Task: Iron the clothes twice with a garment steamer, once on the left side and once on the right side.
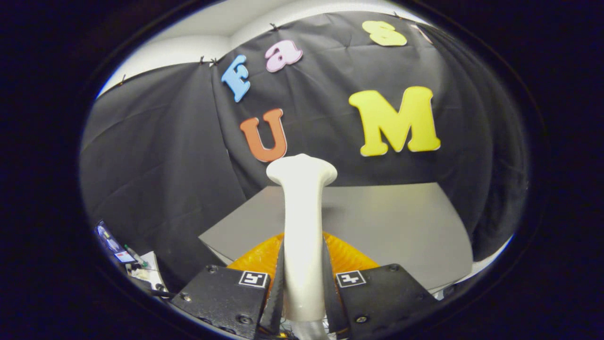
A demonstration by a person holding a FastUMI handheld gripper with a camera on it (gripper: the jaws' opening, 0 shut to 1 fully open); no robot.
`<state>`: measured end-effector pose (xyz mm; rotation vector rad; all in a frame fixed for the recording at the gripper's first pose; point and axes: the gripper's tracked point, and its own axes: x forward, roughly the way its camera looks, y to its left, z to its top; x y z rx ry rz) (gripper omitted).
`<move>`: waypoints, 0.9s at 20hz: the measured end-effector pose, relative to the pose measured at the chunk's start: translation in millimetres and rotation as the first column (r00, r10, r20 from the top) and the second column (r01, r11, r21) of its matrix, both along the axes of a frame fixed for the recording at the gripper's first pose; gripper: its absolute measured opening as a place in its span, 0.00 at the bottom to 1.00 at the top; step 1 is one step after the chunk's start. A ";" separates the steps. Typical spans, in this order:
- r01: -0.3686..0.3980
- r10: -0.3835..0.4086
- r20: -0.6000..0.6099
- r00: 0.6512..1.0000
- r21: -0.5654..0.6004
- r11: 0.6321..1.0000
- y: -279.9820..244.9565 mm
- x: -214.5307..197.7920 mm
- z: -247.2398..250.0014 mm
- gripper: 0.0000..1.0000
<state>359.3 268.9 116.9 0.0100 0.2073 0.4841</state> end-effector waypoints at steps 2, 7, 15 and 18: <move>0.044 -0.045 0.058 0.997 0.018 0.999 -29.5 -23.3 24.4 0.39; 0.169 -0.182 0.192 0.964 0.082 0.982 -116.3 -82.8 80.6 0.39; 0.349 -0.395 0.255 0.883 0.207 0.914 -246.4 -127.9 131.9 0.39; 0.404 -0.460 0.250 0.852 0.247 0.881 -286.1 -122.5 148.4 0.39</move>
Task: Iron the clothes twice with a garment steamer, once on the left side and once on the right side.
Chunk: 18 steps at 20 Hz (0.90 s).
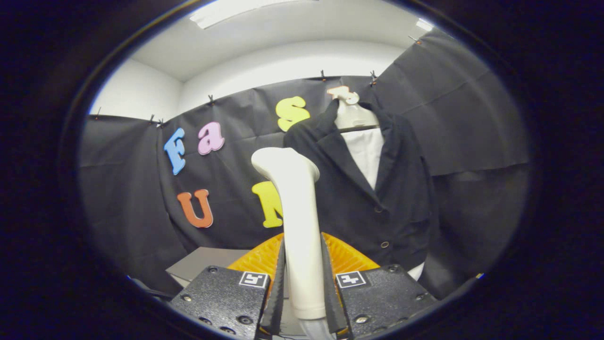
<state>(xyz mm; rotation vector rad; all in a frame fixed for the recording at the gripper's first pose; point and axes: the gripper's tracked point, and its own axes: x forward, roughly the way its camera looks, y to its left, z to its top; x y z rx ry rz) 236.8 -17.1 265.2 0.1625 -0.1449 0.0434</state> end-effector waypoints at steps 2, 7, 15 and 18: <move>0.026 -0.027 0.026 0.999 0.041 0.999 -20.7 3.8 10.9 0.39; 0.077 -0.080 0.044 0.996 0.069 0.995 -63.4 30.4 10.8 0.39; 0.084 -0.082 -0.031 0.996 0.070 0.994 -98.4 76.0 -17.3 0.39; 0.072 -0.069 -0.058 0.996 0.050 0.996 -94.5 86.9 -27.7 0.39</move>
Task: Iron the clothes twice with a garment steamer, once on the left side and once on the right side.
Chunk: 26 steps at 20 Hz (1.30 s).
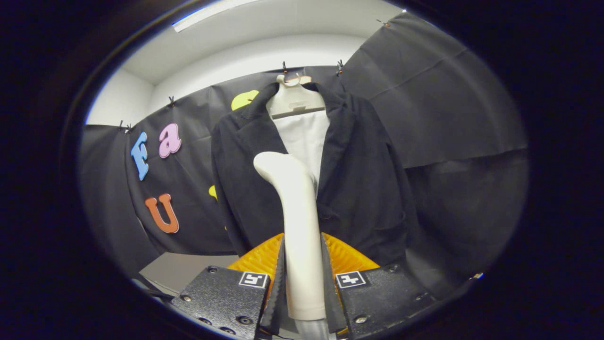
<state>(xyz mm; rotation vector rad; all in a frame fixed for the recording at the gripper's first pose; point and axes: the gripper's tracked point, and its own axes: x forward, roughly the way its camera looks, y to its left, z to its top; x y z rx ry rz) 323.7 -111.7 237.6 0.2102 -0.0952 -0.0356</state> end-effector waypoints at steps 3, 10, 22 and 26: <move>0.000 0.000 -0.024 1.000 -0.019 1.000 1.6 8.3 -11.8 0.39; 0.018 -0.021 -0.063 0.998 -0.049 0.999 2.1 14.8 -32.4 0.39; -0.004 -0.010 -0.175 0.985 -0.081 0.997 -2.6 -6.0 -99.4 0.39; -0.004 -0.016 -0.224 0.975 -0.091 0.996 -0.4 -2.4 -125.7 0.39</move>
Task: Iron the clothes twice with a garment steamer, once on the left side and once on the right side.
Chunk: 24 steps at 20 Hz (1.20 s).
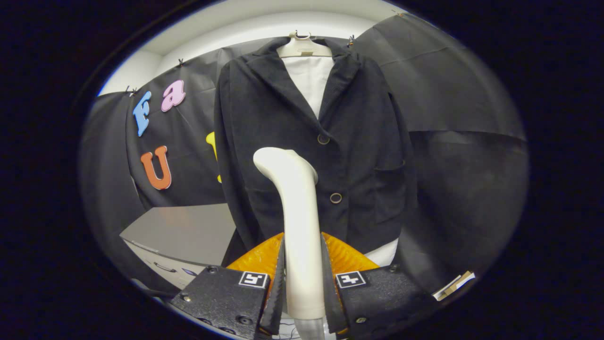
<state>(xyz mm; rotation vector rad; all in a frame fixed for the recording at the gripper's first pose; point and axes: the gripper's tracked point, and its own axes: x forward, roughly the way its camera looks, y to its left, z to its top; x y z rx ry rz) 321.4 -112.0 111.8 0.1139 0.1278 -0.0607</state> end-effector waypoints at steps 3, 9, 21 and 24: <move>0.005 -0.005 -0.033 0.999 -0.003 1.000 -2.3 0.9 -19.4 0.39; 0.020 -0.021 -0.102 0.995 -0.013 1.000 -10.4 3.2 -58.0 0.39; 0.025 -0.027 -0.237 0.971 -0.011 1.000 -13.5 15.9 -133.0 0.39; 0.026 -0.027 -0.272 0.962 -0.010 1.000 -12.7 21.5 -149.5 0.39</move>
